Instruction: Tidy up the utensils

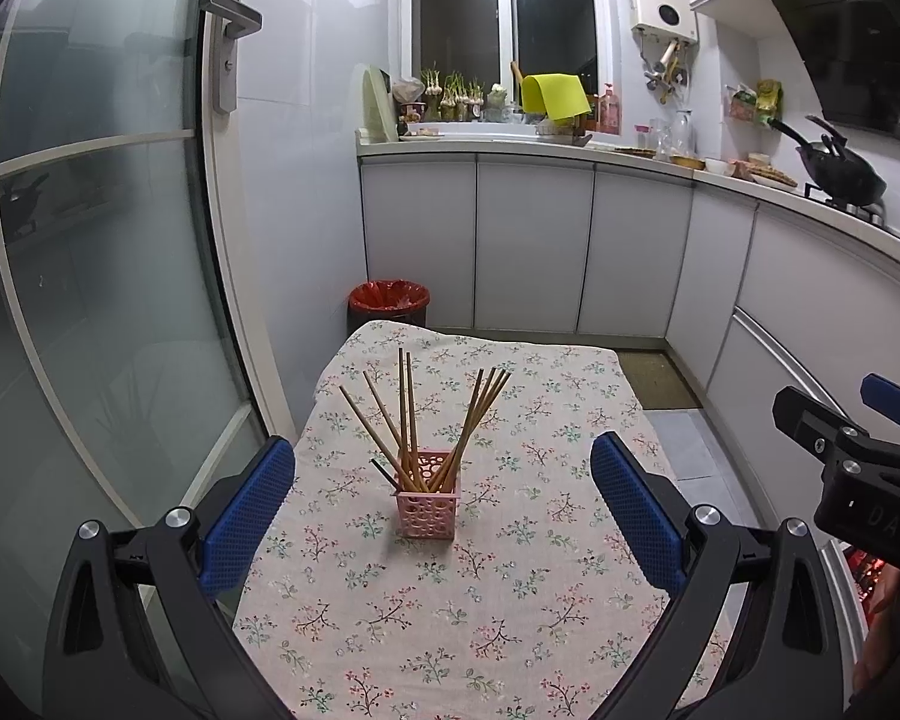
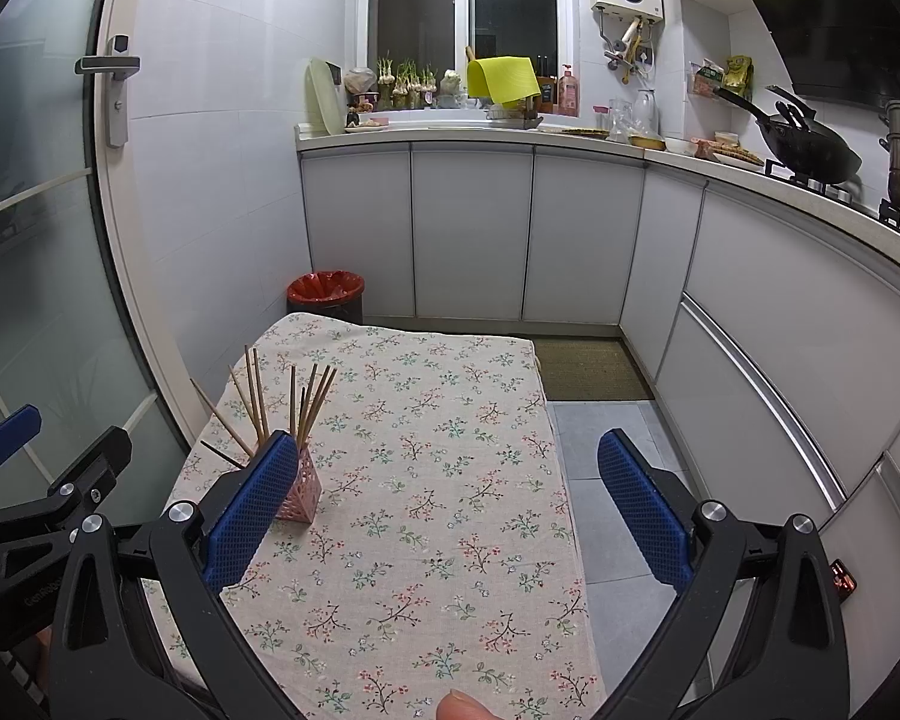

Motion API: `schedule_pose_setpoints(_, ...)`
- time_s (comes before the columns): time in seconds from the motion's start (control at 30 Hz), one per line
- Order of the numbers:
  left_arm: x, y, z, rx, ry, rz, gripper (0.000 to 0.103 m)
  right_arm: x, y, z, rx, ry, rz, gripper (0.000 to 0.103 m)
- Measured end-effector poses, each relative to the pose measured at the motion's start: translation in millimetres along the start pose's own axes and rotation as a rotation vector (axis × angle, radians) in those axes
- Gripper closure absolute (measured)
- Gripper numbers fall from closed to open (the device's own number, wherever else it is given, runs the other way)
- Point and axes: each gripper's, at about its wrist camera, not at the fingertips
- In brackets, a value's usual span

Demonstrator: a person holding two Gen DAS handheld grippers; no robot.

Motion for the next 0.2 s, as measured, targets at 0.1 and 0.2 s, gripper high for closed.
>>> schedule_pose_setpoints(0.1, -7.1, -3.2, -18.3, 0.027, -0.026, 0.022, 0.007, 0.4, 0.3, -1.2, -0.002, 0.004, -0.006, 0.007)
schedule_pose_setpoints(0.2, -18.6, -26.5, -69.2, -0.019, -0.035, 0.021, 0.007, 5.7, 4.9, -10.9, -0.001, 0.045, -0.037, 0.007)
Point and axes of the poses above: each gripper's, at about its wrist camera, not at the fingertips, and z roughly against the way its jaws point, x to its right, y to its top, and after that the axes turned 5 degrees about z, right-handed
